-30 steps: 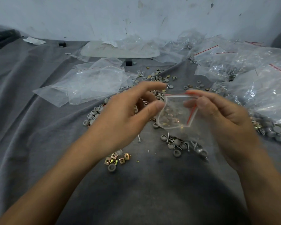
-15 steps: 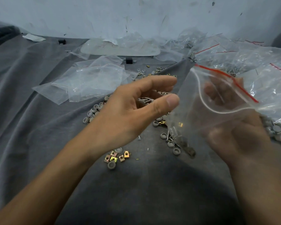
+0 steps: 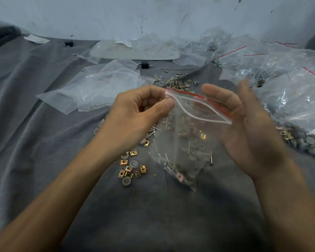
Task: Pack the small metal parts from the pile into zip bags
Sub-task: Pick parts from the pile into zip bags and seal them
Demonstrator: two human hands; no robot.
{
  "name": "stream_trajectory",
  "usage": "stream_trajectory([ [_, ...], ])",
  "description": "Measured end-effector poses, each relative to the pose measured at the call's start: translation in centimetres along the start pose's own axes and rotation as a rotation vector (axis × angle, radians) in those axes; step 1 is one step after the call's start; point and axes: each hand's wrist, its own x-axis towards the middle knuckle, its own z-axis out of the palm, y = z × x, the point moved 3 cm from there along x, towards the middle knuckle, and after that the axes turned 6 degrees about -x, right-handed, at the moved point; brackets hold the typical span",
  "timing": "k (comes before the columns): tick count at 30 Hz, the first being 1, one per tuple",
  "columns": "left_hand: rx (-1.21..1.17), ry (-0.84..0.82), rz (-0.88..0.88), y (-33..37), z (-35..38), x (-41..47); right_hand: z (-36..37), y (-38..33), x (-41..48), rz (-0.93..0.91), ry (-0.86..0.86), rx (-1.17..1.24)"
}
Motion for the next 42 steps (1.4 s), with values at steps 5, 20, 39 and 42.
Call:
stream_trajectory([
  [5,0.000,0.043,0.045,0.6,-0.4,0.2,-0.7,-2.3,0.6,-0.269,-0.030,-0.448],
  [20,-0.074,0.163,0.132,1.6,-1.8,0.2,2.3,-6.7,3.0,-0.395,-0.108,-1.120],
  [39,-0.041,0.109,0.233,3.6,-0.8,-0.4,2.4,-7.0,1.6,-0.579,0.125,-1.034],
  [42,0.012,0.154,0.283,4.3,-1.5,-0.4,1.4,-7.3,1.5,-0.577,0.131,-1.005],
])
